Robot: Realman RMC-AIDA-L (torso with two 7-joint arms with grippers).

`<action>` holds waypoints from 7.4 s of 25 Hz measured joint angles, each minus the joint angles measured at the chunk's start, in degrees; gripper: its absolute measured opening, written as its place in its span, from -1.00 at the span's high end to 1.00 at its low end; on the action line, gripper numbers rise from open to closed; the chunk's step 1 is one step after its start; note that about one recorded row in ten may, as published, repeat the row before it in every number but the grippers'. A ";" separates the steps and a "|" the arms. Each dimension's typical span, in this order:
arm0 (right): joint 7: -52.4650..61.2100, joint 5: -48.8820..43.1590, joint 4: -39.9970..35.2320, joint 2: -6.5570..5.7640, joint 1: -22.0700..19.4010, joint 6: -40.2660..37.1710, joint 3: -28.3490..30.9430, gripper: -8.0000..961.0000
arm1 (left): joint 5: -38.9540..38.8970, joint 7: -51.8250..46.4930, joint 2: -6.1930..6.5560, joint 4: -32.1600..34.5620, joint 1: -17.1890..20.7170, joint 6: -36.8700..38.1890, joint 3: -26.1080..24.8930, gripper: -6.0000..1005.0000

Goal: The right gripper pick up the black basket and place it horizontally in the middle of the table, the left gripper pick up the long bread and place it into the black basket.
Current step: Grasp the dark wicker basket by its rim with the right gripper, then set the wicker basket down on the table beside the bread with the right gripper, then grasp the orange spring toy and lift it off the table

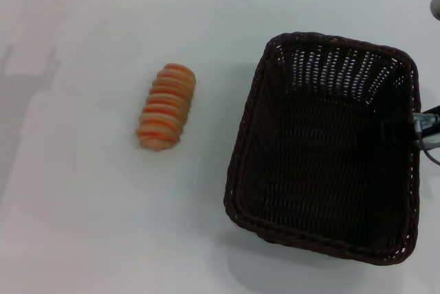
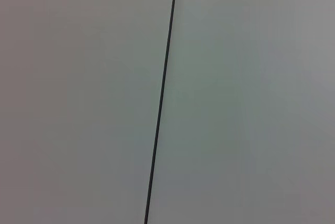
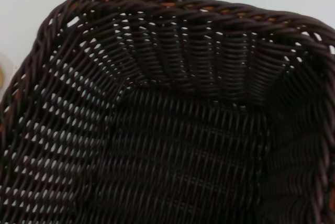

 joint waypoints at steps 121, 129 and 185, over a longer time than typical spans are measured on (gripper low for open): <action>-45.45 -8.32 -8.44 0.09 7.68 -32.03 -6.16 0.33 | -1.47 -1.11 -2.46 -4.30 -1.99 -12.19 -17.26 -0.67; -40.80 -8.40 -7.04 0.23 -6.14 -60.53 -7.73 0.33 | -1.41 -1.67 -2.50 -4.14 -3.49 -12.31 -14.75 -0.67; -24.23 19.14 73.30 -0.58 -0.85 -162.89 -8.46 0.33 | 0.03 0.62 -2.47 -75.84 -1.30 -128.53 0.60 -0.67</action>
